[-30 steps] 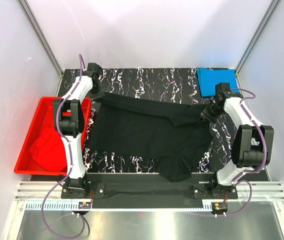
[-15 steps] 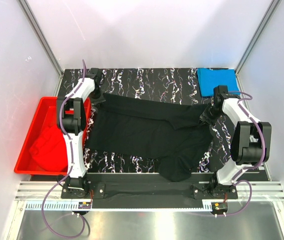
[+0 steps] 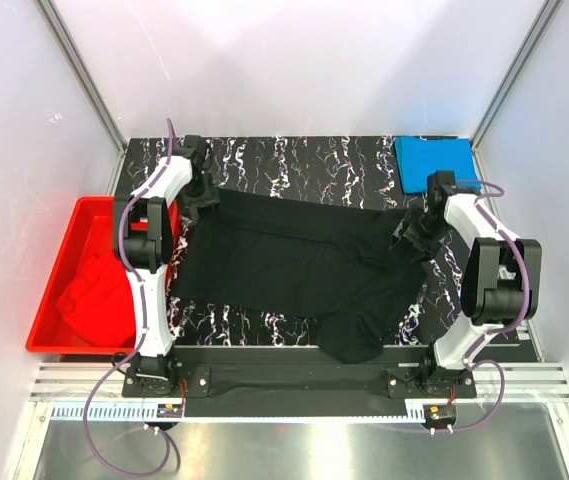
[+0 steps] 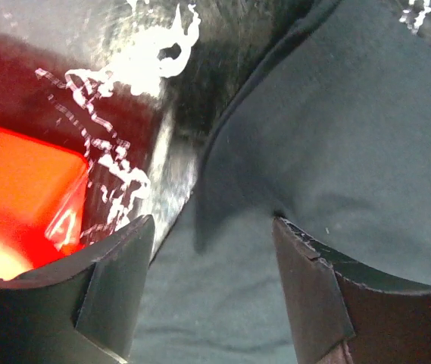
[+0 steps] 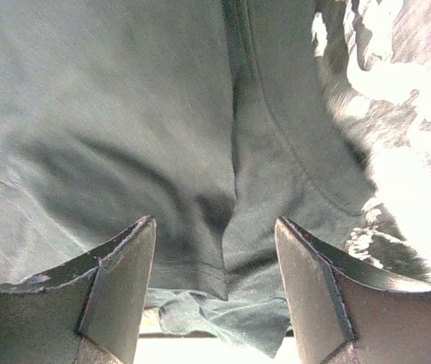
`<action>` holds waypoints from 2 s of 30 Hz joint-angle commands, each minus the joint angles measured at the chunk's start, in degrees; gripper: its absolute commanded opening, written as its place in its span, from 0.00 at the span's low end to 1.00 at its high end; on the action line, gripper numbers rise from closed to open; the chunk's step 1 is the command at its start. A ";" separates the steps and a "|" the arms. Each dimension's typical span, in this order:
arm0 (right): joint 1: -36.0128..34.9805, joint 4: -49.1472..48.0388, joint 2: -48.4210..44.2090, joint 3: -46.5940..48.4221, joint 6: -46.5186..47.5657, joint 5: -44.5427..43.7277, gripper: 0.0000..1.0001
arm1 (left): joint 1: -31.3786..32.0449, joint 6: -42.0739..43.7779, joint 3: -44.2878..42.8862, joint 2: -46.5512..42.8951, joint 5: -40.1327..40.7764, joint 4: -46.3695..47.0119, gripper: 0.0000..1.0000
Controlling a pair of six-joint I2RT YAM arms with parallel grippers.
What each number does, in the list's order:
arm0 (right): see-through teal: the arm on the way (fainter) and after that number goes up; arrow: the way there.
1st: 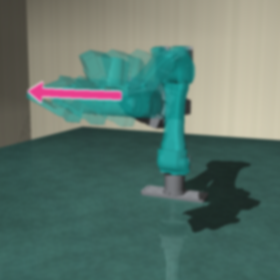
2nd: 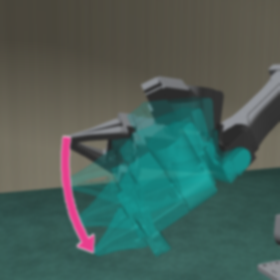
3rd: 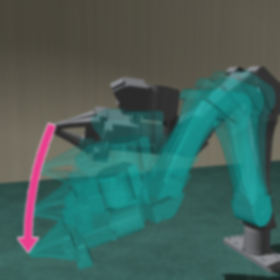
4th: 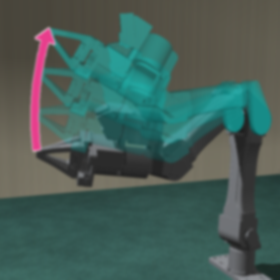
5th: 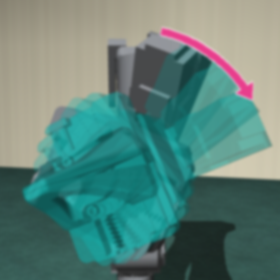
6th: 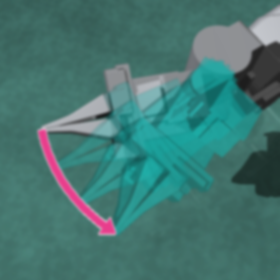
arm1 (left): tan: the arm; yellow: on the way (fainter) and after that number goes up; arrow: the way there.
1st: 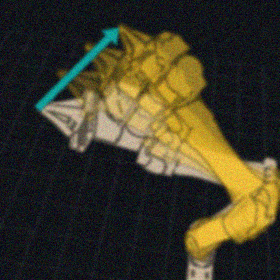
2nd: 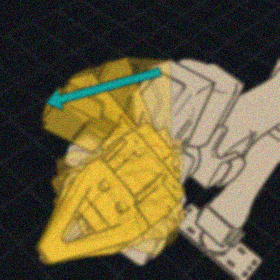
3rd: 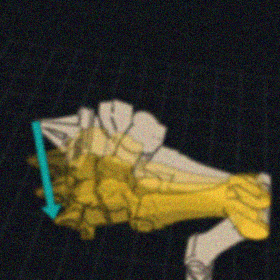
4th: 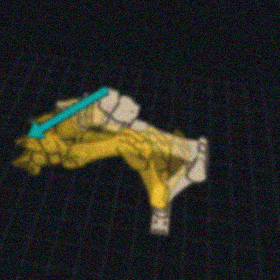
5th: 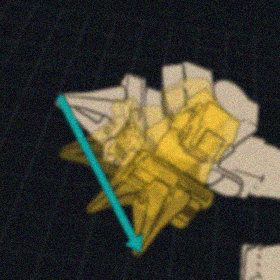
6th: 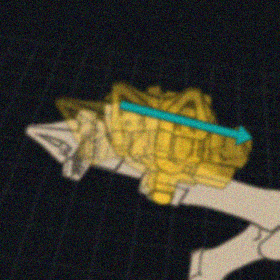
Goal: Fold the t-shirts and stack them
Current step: Fold the tshirt
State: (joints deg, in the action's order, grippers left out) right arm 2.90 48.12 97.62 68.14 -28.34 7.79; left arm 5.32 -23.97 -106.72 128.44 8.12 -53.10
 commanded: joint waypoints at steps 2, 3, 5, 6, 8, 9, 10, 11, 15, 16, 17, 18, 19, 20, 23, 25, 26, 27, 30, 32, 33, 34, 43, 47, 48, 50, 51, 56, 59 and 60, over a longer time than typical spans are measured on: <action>1.23 -1.27 2.65 10.77 2.14 -4.62 0.72 | 0.30 -1.43 -3.22 -6.45 0.50 -0.60 0.67; 2.19 -1.62 5.27 12.27 2.15 -4.89 0.72 | 0.56 -1.43 -3.93 -6.45 -0.12 0.18 0.66; 3.25 -2.24 8.36 17.36 2.15 -3.67 0.68 | 1.18 -1.26 -5.86 -5.40 -2.40 1.24 0.57; 3.78 -3.37 11.07 19.99 2.41 -3.14 0.64 | 1.36 -1.08 -6.48 -4.96 -3.10 2.73 0.55; 4.31 -4.43 13.72 22.38 3.11 -2.26 0.58 | 1.53 -0.82 -7.36 -2.95 -5.38 3.97 0.48; 4.48 -4.61 16.17 23.61 3.29 -1.91 0.56 | 1.53 -0.73 -8.50 -2.06 -6.00 4.41 0.45; 4.83 -4.35 17.33 25.88 3.38 -1.82 0.53 | 1.53 -0.64 -9.03 -1.19 -6.62 4.50 0.43; 5.10 -4.35 18.47 26.95 3.29 -1.64 0.52 | 1.53 -0.21 -9.64 -0.39 -7.67 4.58 0.40; 5.45 -5.58 22.51 30.29 2.76 1.52 0.51 | 1.53 0.41 -10.35 3.56 -9.70 6.08 0.35; 5.45 -5.58 23.22 30.73 2.76 1.79 0.51 | 1.53 0.41 -10.88 4.27 -10.75 6.25 0.35; 5.45 -5.84 23.66 31.09 2.67 1.96 0.51 | 1.45 0.24 -11.23 4.97 -11.10 6.17 0.35; 5.54 -6.63 24.27 31.35 2.67 3.01 0.51 | 1.45 0.15 -11.84 6.37 -11.37 5.99 0.35; 5.45 -6.63 24.72 31.79 2.59 3.02 0.51 | 1.45 -0.03 -12.98 6.99 -11.46 5.73 0.35; 5.54 -6.20 25.68 32.31 2.41 2.93 0.50 | 1.45 -0.29 -13.86 7.69 -11.46 5.38 0.35; 5.98 -4.18 26.82 34.07 1.53 1.53 0.35 | 1.36 -0.91 -16.59 10.51 -10.41 3.27 0.35; 6.86 -3.30 26.65 34.78 1.36 -0.66 0.20 | 1.45 -1.69 -17.21 12.08 -9.01 1.95 0.35; 7.38 -2.77 26.39 35.13 1.79 -1.89 0.11 | 1.36 -1.87 -17.91 12.53 -8.48 0.73 0.35; 7.39 -2.77 26.04 36.00 2.49 -4.17 0.08 | 1.36 -2.05 -17.91 12.80 -8.30 0.37 0.34; 7.48 -4.08 26.21 38.98 6.62 -4.46 0.04 | 1.36 -1.87 -16.77 13.06 -8.29 0.45 0.34; 7.47 -4.00 28.40 41.36 9.43 -3.75 0.05 | 1.36 -1.52 -16.07 12.71 -8.30 0.89 0.33; 7.48 -3.74 29.11 43.29 10.05 -4.01 0.05 | 1.36 -1.61 -15.28 12.45 -8.21 0.98 0.33; 7.48 -3.47 29.98 44.35 10.84 -4.10 0.09 | 1.36 -1.61 -15.01 12.10 -8.38 1.07 0.33; 7.30 11.11 24.65 45.08 9.62 -7.44 0.61 | 1.88 -3.54 -16.49 2.97 -9.18 -2.44 0.63; 6.25 10.33 10.79 31.04 7.78 -1.84 0.59 | 2.41 -4.07 -13.46 -3.97 -9.43 -4.21 0.66; 6.24 7.89 8.22 23.17 6.81 4.45 0.55 | 3.28 -4.07 -10.91 -5.73 -9.61 -3.51 0.66; 6.24 4.46 1.21 14.78 2.86 8.71 0.47 | 4.43 -4.07 -4.25 -10.92 -10.14 -1.49 0.64; 5.98 -0.17 -1.01 7.69 2.24 11.95 0.43 | 5.91 -3.90 -1.94 -12.67 -10.58 -0.61 0.62; 4.84 -7.42 -3.59 -4.06 0.12 18.57 0.43 | 12.07 -3.02 6.69 -16.65 -12.95 1.34 0.57; 4.57 -10.05 -2.79 -7.40 0.39 18.14 0.49 | 15.50 -2.49 7.66 -16.91 -12.87 0.46 0.56; 4.57 -11.54 -2.53 -8.10 0.30 17.79 0.50 | 16.46 -2.58 7.84 -17.61 -12.69 0.37 0.56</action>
State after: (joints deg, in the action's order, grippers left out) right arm 7.86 43.03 94.45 61.69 -26.85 22.28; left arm 20.21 -27.33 -100.12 111.37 -3.14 -52.93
